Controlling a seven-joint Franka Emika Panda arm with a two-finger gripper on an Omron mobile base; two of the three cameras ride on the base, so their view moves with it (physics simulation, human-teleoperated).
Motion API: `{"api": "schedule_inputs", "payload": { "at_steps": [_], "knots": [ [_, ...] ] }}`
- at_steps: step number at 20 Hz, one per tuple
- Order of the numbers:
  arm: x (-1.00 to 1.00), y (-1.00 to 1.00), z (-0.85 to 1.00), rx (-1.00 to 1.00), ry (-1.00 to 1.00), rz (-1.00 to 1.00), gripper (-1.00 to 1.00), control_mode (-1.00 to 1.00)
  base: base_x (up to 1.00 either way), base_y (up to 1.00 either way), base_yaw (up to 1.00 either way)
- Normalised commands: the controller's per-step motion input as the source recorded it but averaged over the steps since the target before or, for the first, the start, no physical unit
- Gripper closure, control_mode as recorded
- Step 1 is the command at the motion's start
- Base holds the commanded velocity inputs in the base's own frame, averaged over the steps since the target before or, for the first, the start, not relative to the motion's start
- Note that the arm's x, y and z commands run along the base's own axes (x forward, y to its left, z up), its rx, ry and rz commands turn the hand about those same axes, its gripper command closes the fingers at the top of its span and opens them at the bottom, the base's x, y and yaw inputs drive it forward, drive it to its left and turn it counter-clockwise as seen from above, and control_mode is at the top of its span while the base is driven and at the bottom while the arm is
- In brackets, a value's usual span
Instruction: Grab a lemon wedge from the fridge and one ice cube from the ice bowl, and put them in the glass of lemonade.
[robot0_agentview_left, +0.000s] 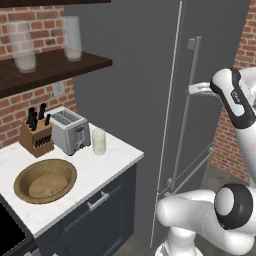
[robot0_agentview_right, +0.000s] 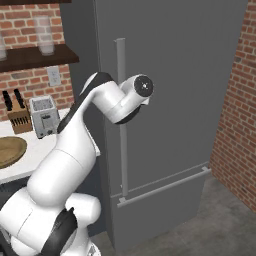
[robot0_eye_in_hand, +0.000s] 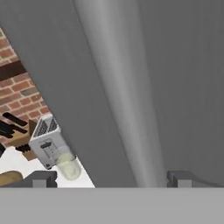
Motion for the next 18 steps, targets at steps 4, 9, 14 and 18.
{"api": "schedule_inputs", "payload": {
  "at_steps": [4, 9, 14, 18],
  "knots": [
    [0.25, 0.00, 0.33, 0.00, 0.00, 0.00, -1.00, -1.00, 0.00, 0.00, 0.00],
    [0.42, 0.00, 0.00, 0.00, -0.02, 0.00, -1.00, -1.00, 0.00, 0.00, 0.00],
    [0.50, 0.00, -0.01, 0.00, 0.00, 0.00, -1.00, -1.00, 0.00, 0.00, 0.00],
    [0.36, 0.00, 0.00, 0.00, 0.00, 0.00, -1.00, -1.00, 0.00, 0.00, 0.00]
  ]
}}
